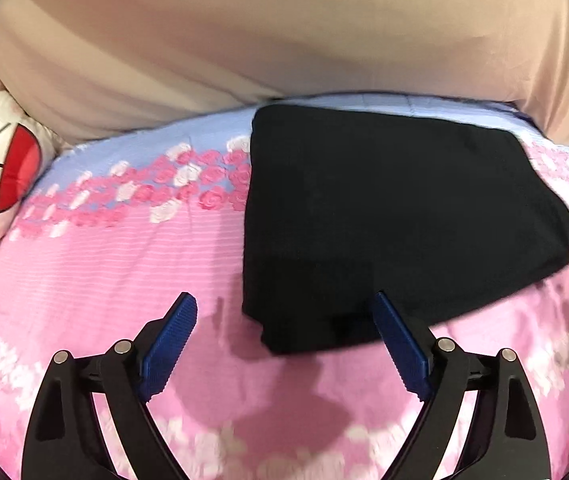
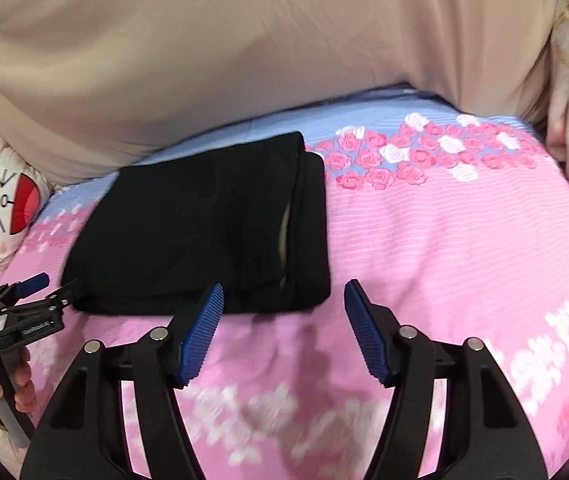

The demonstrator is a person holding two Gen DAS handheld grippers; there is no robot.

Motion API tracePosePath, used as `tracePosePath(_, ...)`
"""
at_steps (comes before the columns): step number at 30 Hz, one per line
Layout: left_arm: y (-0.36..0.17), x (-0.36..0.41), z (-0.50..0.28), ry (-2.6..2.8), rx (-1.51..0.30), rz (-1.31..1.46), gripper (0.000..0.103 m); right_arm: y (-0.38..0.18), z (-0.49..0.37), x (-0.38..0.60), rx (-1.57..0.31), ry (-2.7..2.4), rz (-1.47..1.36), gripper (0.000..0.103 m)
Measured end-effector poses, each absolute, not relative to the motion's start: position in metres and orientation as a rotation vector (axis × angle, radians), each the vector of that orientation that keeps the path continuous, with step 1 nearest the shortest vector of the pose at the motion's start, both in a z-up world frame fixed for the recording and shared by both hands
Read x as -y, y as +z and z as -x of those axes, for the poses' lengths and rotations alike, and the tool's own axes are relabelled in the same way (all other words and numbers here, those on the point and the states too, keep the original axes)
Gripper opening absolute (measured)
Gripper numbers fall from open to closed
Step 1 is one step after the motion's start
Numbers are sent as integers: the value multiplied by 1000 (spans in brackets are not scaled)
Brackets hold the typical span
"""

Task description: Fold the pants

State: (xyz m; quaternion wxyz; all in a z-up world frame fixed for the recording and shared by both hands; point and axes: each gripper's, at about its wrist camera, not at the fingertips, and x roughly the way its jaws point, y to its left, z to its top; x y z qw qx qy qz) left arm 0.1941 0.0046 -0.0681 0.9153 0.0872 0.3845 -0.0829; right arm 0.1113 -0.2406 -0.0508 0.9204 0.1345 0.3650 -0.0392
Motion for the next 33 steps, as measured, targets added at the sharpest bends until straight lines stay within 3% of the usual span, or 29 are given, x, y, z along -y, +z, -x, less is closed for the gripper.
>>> tracePosePath(3, -53, -7, -167, -179, -760, -174, 87, -35, -85, 228, -708, -77, -266, 68)
tracePosePath(7, -32, -14, -125, -176, -708, -156, 87, -11, -51, 208, -628, -96, -225, 85)
tracePosePath(11, -18, -18, -83, -175, -675, -139, 88, 10, -21, 184, -566, -91, -184, 93)
tracePosePath(33, -17, -32, -19, -183, -652, -117, 88, 25, 25, 143, -514, -86, -145, 93)
